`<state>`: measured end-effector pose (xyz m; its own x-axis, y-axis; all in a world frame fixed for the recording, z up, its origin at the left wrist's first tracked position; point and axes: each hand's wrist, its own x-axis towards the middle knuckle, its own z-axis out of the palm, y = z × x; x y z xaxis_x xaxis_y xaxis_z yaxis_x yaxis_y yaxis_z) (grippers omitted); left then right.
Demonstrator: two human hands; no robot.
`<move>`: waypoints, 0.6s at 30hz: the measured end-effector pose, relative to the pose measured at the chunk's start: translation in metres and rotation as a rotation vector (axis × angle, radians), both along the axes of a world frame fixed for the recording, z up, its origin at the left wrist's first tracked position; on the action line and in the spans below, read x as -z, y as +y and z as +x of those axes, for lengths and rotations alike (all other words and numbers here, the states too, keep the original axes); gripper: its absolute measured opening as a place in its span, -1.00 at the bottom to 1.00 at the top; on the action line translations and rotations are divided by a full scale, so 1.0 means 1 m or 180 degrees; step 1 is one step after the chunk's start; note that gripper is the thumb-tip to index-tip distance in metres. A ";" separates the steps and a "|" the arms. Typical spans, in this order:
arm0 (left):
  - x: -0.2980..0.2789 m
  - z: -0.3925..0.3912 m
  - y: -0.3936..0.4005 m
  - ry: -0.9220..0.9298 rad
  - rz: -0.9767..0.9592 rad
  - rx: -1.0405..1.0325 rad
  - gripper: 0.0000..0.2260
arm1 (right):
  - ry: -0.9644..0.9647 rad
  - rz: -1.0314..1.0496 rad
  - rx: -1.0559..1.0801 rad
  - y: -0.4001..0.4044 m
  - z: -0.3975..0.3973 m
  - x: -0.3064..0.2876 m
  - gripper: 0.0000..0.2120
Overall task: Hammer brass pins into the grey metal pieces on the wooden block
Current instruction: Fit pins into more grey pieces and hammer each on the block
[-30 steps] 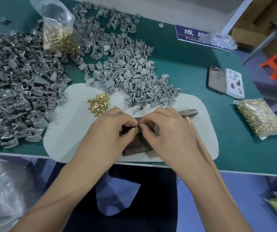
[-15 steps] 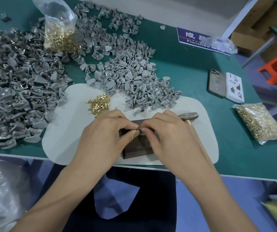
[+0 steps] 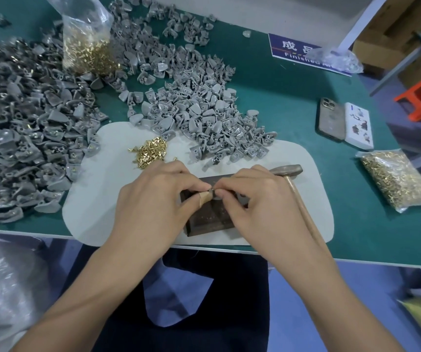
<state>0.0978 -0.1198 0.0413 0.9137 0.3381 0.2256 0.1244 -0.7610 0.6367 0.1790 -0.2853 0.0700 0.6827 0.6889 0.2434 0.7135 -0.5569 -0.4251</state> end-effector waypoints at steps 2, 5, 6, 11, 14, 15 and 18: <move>-0.001 0.000 0.000 0.0023 -0.0005 -0.0008 -0.92 | -0.0103 -0.0075 0.0003 0.001 0.001 0.001 -0.90; -0.002 0.000 0.000 0.0023 0.0012 -0.0021 -0.93 | 0.0269 0.0190 -0.0010 -0.003 0.002 0.004 -0.91; -0.001 0.000 0.000 0.0023 0.0022 -0.0020 -0.92 | 0.0658 0.0497 0.0087 -0.008 0.004 0.004 -0.91; 0.001 0.000 0.004 0.0034 0.0082 -0.0006 -0.89 | 0.0354 0.0516 0.1801 -0.057 0.029 0.021 -0.87; 0.000 0.001 0.005 0.0057 0.0103 0.0039 -0.92 | 0.0653 -0.0862 0.2358 -0.081 0.036 0.034 -0.60; -0.001 0.002 0.004 0.0058 0.0104 0.0056 -0.92 | 0.0758 -0.1008 0.2309 -0.084 0.037 0.035 -0.62; -0.001 0.003 0.003 0.0029 0.0104 0.0053 -0.92 | 0.0644 -0.1045 0.2150 -0.086 0.038 0.025 -0.72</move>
<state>0.1006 -0.1165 0.0422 0.9212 0.3155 0.2279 0.1173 -0.7833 0.6105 0.2170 -0.3711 0.0445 0.9896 0.1228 -0.0753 0.1006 -0.9632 -0.2491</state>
